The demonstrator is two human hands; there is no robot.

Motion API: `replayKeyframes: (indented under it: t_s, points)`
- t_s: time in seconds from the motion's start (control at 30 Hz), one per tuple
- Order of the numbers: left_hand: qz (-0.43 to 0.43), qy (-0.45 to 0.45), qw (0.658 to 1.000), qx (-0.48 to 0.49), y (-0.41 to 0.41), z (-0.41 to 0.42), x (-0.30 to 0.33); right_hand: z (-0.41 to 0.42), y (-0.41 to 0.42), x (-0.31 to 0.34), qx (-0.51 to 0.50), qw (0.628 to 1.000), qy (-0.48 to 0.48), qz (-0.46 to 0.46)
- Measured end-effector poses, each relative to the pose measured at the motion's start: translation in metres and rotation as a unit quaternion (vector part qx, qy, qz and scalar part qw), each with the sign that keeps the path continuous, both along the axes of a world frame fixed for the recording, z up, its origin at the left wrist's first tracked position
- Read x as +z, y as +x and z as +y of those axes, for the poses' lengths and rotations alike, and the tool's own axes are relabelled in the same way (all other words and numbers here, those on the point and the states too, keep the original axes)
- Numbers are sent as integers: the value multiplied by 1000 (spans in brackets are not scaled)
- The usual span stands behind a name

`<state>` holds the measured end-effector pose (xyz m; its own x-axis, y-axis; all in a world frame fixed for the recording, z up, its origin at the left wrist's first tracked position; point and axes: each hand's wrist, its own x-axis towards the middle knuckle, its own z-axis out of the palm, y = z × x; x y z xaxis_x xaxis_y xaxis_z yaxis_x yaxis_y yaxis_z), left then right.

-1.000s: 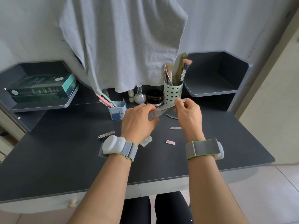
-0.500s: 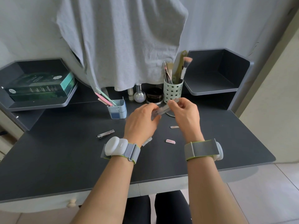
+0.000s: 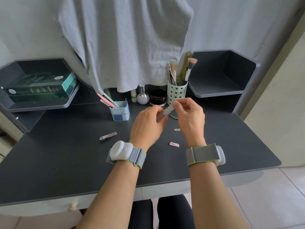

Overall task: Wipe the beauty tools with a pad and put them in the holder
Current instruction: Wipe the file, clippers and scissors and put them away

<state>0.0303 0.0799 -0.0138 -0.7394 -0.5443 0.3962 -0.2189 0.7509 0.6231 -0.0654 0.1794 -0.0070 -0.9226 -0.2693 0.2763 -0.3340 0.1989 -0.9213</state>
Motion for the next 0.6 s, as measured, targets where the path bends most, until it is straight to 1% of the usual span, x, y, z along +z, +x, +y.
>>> replayKeyframes:
  t_s: [0.1,0.23,0.33,0.5,0.6]
  points:
    - [7,1,1000,6,0,0,1,-2,3,1,11,1000,-12,0]
    - [14,3,1000,0,1,0,1,-5,5,3,31,992,-95,-77]
    - [22,0,1000,-5,2,1,1,-4,8,5,62,980,-138,-132]
    - [32,-6,999,-13,1,2,2,-4,8,10,78,970,-151,-173]
    - [31,-11,999,-13,1,2,3,-2,8,10,71,971,-152,-172]
